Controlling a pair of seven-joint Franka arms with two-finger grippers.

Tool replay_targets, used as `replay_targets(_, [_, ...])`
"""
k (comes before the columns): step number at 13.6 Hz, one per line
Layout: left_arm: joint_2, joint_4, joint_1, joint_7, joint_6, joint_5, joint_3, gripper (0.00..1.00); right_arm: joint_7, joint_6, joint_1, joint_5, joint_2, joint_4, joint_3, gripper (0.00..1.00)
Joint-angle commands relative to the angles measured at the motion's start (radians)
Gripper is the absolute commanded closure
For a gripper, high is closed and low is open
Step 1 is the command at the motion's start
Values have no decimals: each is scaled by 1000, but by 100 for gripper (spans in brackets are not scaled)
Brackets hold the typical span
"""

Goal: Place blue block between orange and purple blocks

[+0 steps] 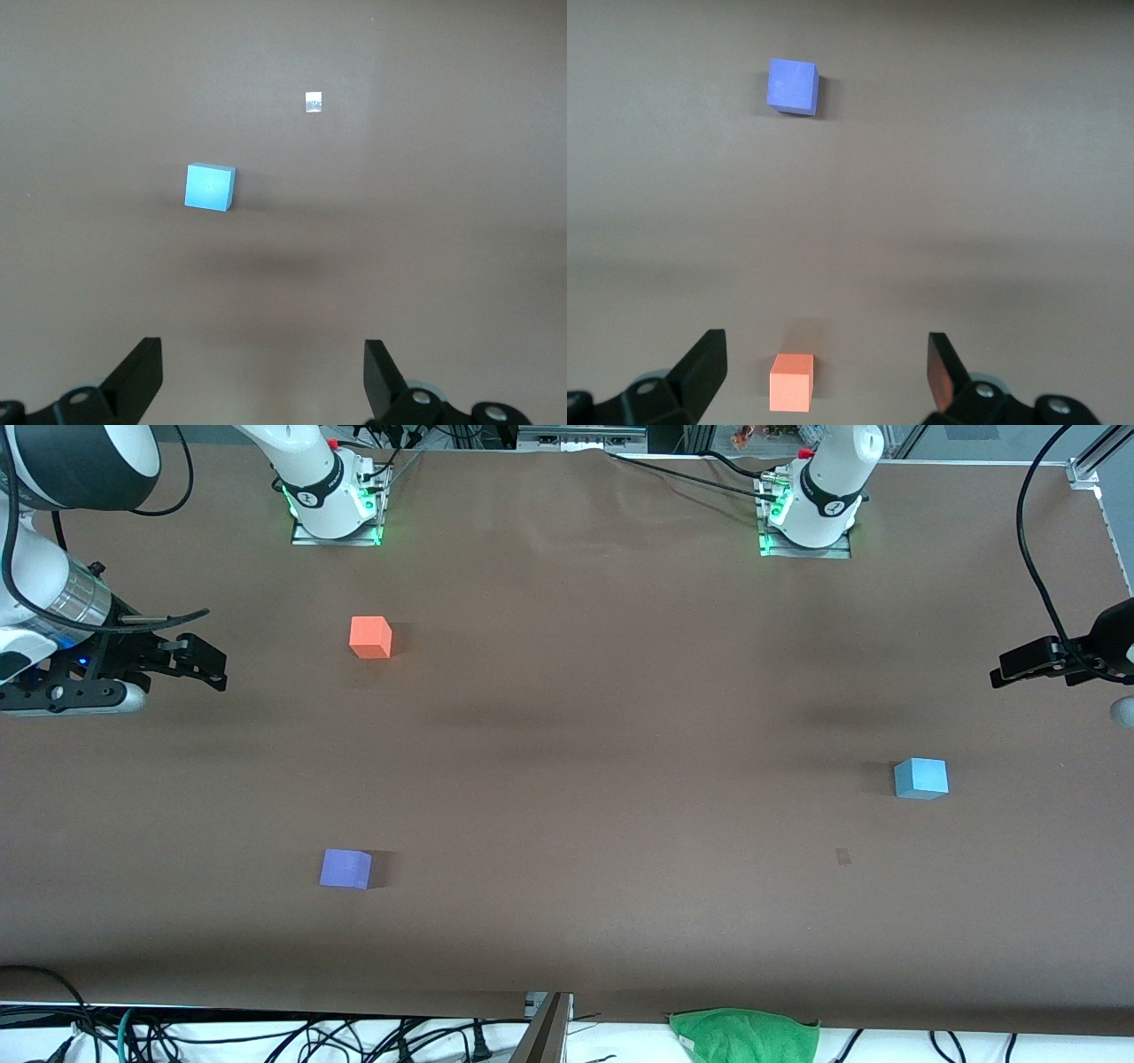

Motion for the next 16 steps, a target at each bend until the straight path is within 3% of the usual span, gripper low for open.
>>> replay_targets(1, [13, 32, -9, 16, -21, -4, -1, 0, -13, 0, -5, 2, -4, 1, 3, 0])
replay_targets(5, [13, 31, -14, 20, -22, 59, -7, 0, -13, 0, -5, 2, -4, 1, 3, 0])
replay_targets(16, [79, 29, 26, 26, -15, 59, 4, 0, -13, -1, -5, 2, -4, 1, 3, 0])
